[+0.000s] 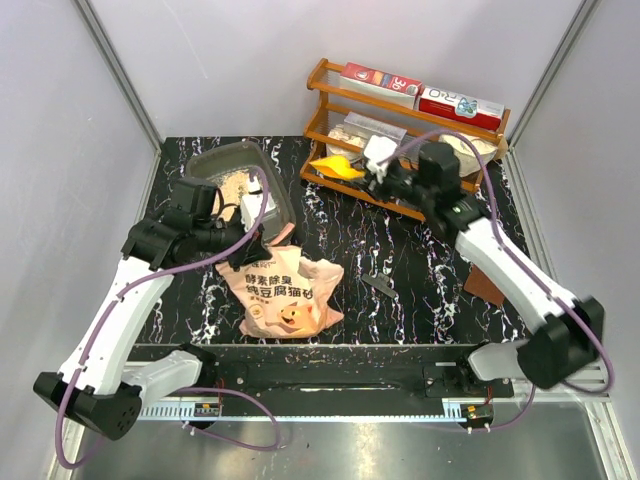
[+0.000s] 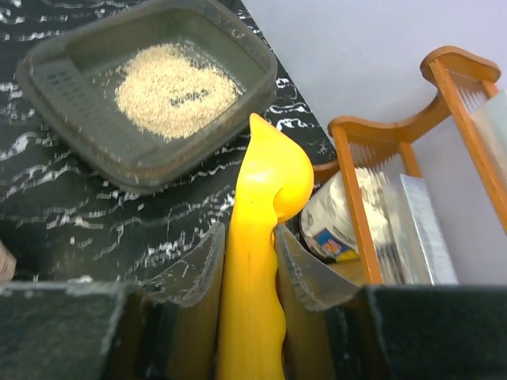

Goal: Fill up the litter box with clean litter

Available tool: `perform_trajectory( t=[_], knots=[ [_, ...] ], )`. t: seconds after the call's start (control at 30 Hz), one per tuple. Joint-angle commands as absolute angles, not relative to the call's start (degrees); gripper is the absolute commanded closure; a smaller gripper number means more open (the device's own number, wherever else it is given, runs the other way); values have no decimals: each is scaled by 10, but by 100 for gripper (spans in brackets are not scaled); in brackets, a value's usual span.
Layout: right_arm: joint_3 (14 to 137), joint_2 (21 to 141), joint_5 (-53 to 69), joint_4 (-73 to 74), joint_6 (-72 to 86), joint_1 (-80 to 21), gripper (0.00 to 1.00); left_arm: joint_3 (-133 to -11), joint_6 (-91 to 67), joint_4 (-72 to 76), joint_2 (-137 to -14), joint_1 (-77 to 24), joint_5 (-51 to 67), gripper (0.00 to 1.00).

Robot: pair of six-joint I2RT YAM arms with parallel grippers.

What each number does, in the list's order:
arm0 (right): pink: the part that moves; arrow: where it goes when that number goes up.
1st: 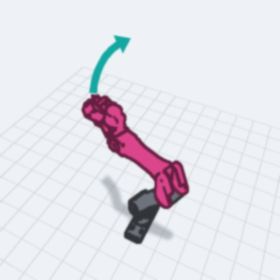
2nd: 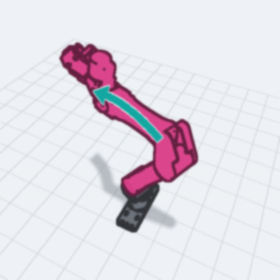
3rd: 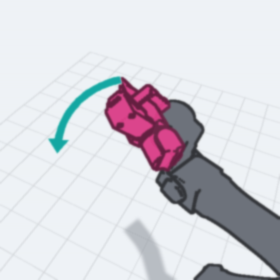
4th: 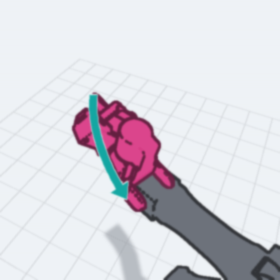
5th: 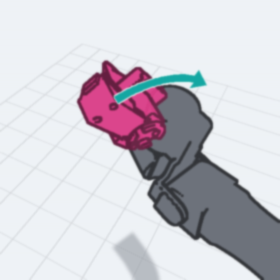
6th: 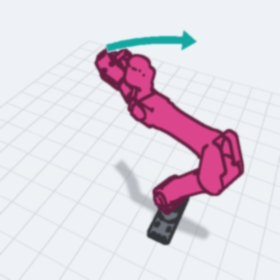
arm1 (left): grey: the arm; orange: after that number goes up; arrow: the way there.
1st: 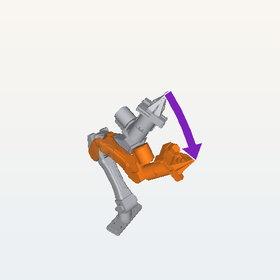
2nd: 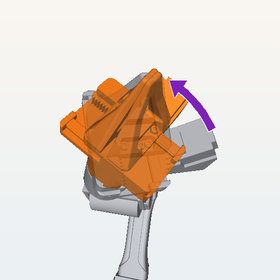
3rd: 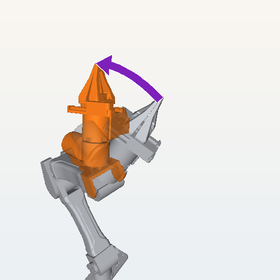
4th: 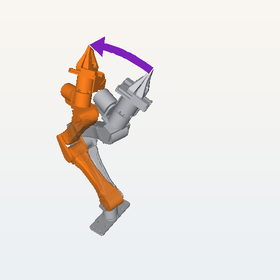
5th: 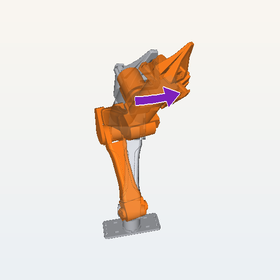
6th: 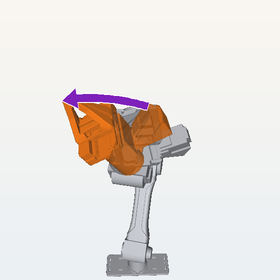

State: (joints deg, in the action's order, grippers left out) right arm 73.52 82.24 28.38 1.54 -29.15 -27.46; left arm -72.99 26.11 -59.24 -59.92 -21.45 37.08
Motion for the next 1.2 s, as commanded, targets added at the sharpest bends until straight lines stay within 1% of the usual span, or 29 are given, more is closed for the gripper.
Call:
perform_trajectory(
  t=[0.0,0.03,0.13,0.23,0.37,0.6,0.67,0.8,0.83,0.87,0.9,0.93,0.97,1.03,1.07,1.17],
  knots=[
    [648,709,295,105,-422,-244,100,-789,231,-436,-606,-209,434,100],
    [606,692,298,124,-482,-228,100,-790,228,-429,-610,-208,437,100],
    [535,635,315,157,-590,-204,100,-794,212,-418,-623,-209,443,100],
    [482,593,316,191,-680,-185,100,-801,207,-414,-635,-208,447,100],
    [411,557,291,196,-779,-179,100,-809,198,-407,-647,-208,448,100],
    [337,523,221,197,-847,-179,99,-811,200,-405,-645,-214,446,100],
    [313,521,200,206,-860,-179,91,-807,202,-405,-643,-214,447,100],
    [271,507,144,212,-882,-179,89,-801,204,-406,-638,-216,447,100],
    [256,504,137,213,-884,-179,87,-800,204,-405,-637,-218,446,100],
    [250,500,132,212,-886,-178,82,-799,205,-405,-635,-217,446,100],
    [244,491,120,216,-889,-179,69,-797,205,-405,-634,-219,446,100],
    [235,486,115,220,-889,-178,58,-796,204,-406,-633,-219,446,100],
    [231,481,109,224,-887,-178,50,-795,204,-406,-632,-219,446,100],
    [231,464,102,262,-875,-179,41,-793,206,-407,-631,-221,448,100],
    [233,459,102,278,-871,-179,40,-793,207,-406,-631,-222,447,100],
    [253,442,114,374,-857,-179,32,-792,208,-406,-629,-223,446,100]
  ],
)
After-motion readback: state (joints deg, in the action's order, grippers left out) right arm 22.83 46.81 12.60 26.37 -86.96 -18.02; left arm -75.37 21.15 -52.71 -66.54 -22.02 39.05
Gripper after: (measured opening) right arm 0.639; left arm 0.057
